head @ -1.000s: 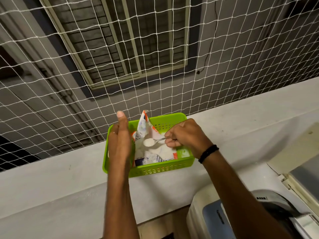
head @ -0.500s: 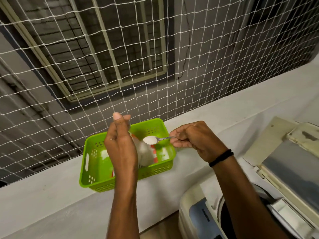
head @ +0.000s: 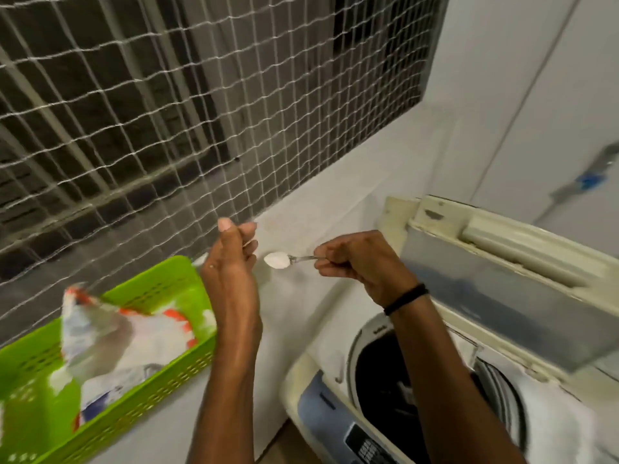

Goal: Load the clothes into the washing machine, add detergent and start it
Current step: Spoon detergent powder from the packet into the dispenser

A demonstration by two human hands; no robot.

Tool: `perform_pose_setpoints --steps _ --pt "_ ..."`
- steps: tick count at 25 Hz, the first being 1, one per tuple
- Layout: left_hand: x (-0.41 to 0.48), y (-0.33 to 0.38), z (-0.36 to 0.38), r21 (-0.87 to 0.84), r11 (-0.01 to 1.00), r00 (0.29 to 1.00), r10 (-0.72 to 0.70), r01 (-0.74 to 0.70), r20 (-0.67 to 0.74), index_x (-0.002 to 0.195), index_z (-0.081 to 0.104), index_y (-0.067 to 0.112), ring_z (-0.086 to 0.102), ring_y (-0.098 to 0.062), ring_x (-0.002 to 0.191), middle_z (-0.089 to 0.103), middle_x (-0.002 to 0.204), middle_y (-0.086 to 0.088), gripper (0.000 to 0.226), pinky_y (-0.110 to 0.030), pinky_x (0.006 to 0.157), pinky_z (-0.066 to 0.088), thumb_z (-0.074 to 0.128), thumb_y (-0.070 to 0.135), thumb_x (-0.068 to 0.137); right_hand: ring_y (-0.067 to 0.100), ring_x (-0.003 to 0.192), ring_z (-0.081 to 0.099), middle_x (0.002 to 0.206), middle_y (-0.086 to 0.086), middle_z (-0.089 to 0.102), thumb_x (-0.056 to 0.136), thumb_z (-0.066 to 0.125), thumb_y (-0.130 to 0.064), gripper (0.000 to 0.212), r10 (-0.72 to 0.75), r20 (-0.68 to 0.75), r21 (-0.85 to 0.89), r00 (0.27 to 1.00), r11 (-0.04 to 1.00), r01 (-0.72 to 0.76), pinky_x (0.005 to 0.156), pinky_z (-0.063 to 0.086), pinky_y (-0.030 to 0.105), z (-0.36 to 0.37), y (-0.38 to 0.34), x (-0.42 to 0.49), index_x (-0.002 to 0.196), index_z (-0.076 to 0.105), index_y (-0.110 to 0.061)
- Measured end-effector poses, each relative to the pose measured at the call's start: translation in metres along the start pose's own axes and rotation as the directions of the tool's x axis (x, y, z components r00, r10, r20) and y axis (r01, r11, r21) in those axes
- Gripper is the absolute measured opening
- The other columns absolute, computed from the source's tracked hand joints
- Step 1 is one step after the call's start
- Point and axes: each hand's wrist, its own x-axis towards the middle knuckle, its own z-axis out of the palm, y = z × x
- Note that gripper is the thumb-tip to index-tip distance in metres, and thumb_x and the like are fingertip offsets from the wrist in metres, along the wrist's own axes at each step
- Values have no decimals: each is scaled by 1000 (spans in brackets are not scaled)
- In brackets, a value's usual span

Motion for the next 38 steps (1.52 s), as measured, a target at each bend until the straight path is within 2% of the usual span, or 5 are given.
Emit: perform_pose_setpoints --steps 10,18,24,28,38 --pt "-20 -92 112 182 930 856 -366 320 366 91 72 15 67 -18 85 73 98 -6 51 -29 77 53 41 55 99 24 68 61 77 19 63 91 46 16 22 149 -350 178 925 980 -91 72 58 24 -122 45 -15 104 63 18" --pt "-68 -224 178 496 564 387 -821 660 419 88 58 14 50 -19 64 54 78 -9 45 -30 59 41 43 55 99 21 45 56 73 33 54 86 46 17 18 224 -698 219 681 971 -95 40 45 24 -234 157 -15 77 59 8" --pt "-90 -300 185 570 272 92 -941 775 324 138 46 3 57 -34 104 58 114 -22 80 -43 87 49 51 66 90 21 89 69 86 4 74 83 64 -6 16 181 -844 -73 506 894 -442 78 49 19 -248 228 -11 86 78 -13" --pt "-99 -312 186 491 220 56 -943 843 327 150 33 4 44 -41 136 40 150 -25 90 -50 110 38 51 68 89 31 101 67 104 12 75 78 58 3 34 -72 -824 -396 562 783 -479 87 47 25 -224 257 -4 103 77 -13" --pt "-103 -316 187 491 218 39 -937 843 348 152 32 7 42 -39 138 40 152 -23 86 -50 110 37 49 66 91 28 108 66 113 14 72 72 54 15 54 -193 -760 -555 621 691 -464 99 46 27 -211 264 -8 117 70 -7"
